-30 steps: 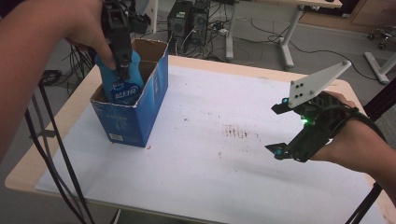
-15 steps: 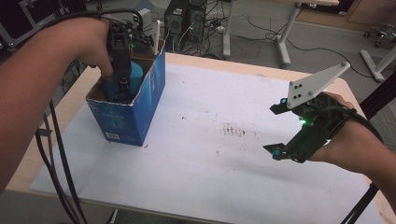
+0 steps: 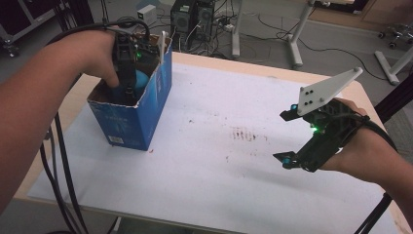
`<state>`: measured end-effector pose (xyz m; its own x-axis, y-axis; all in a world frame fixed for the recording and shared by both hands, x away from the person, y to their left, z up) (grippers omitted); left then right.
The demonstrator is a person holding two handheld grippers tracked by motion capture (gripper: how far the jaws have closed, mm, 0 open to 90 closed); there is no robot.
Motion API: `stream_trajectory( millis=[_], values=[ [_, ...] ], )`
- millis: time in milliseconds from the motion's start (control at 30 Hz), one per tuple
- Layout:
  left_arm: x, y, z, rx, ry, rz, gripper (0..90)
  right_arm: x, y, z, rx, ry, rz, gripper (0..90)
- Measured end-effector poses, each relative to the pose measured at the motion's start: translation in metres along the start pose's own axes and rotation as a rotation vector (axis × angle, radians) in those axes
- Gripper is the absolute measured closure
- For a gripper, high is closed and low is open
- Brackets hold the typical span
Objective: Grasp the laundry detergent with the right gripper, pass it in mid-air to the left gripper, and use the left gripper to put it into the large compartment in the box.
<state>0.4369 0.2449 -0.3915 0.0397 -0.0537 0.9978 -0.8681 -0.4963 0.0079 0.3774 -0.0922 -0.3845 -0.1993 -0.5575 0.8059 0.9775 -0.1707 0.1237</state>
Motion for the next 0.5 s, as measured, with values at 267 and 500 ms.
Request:
stream_trajectory(
  millis=[267, 500],
  values=[
    [0.003, -0.003, -0.002, 0.019, 0.002, -0.003, 29.2, -0.001, 0.0, 0.0, -0.001, 0.0, -0.001, 0.6],
    [0.015, -0.007, -0.002, 0.038, 0.028, 0.021, 25.2, 0.001, 0.0, -0.002, -0.01, -0.002, 0.0, 0.6]
  ],
)
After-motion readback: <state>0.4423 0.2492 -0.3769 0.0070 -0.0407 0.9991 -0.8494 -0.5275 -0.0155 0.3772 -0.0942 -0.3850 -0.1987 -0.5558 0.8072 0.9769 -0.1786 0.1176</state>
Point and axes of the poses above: each handheld gripper's, and its own axes: x roughly backward along the jaws, z roughly out of its top, y roughly to its right, the point moved 10 cm from there along -x, roughly forward along the jaws, and after that the axes turned 2 degrees about -z, right-handed, at the moved point
